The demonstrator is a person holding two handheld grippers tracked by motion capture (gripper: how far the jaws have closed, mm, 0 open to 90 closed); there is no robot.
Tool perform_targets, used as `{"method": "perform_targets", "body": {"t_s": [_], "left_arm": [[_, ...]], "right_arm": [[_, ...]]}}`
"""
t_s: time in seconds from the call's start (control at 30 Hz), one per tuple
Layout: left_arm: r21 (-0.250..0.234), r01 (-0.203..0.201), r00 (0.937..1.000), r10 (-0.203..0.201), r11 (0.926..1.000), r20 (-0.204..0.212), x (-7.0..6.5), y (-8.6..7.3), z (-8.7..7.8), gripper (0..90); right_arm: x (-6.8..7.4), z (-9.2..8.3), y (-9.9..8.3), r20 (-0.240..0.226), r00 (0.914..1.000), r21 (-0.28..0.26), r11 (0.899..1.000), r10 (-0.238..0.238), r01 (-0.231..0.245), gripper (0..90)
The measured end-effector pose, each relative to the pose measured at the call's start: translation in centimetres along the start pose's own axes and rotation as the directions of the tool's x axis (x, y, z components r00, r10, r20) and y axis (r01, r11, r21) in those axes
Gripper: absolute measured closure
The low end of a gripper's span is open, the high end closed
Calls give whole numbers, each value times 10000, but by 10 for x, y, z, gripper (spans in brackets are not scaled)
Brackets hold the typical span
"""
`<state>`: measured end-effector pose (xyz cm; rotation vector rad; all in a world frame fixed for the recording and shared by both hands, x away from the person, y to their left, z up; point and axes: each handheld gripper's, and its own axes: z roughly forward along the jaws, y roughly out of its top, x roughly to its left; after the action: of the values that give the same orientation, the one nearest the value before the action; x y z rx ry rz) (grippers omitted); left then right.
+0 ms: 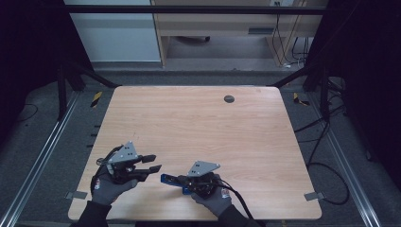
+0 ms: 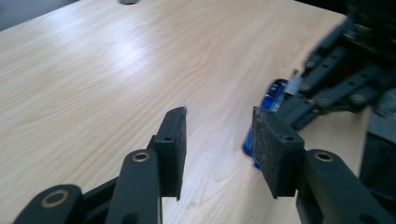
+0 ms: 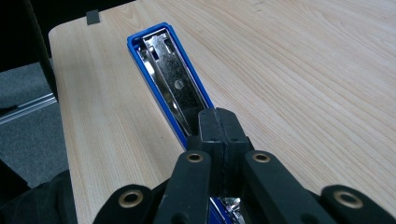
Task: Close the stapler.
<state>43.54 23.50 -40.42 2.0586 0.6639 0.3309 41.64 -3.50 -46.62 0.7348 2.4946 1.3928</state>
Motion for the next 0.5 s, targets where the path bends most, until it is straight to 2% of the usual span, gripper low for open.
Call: {"method": "perform_targets", "body": {"t_s": [0.07, 0.23, 0.37, 0.5], "left_arm": [[-78, 286, 9992, -288, 9996, -266, 4, -4, 0, 560], [-45, 644, 9952, -646, 9979, -738, 8, -13, 3, 564], [44, 829, 9925, -822, 9965, -906, 8, -18, 8, 566], [205, 811, 9916, -786, 9965, -1027, 7, -23, 12, 565]], "right_arm": [[0, 0, 0, 9, 10000, -12, 10000, 3, -3, 900], [-1, -2, 0, 32, 10000, 12, 10000, 53, -53, 900], [-1, -3, -1, 59, 10000, 2, 10000, 34, -34, 900], [-2, -6, -1, 63, 9999, -27, 10000, 92, -92, 900]]}}
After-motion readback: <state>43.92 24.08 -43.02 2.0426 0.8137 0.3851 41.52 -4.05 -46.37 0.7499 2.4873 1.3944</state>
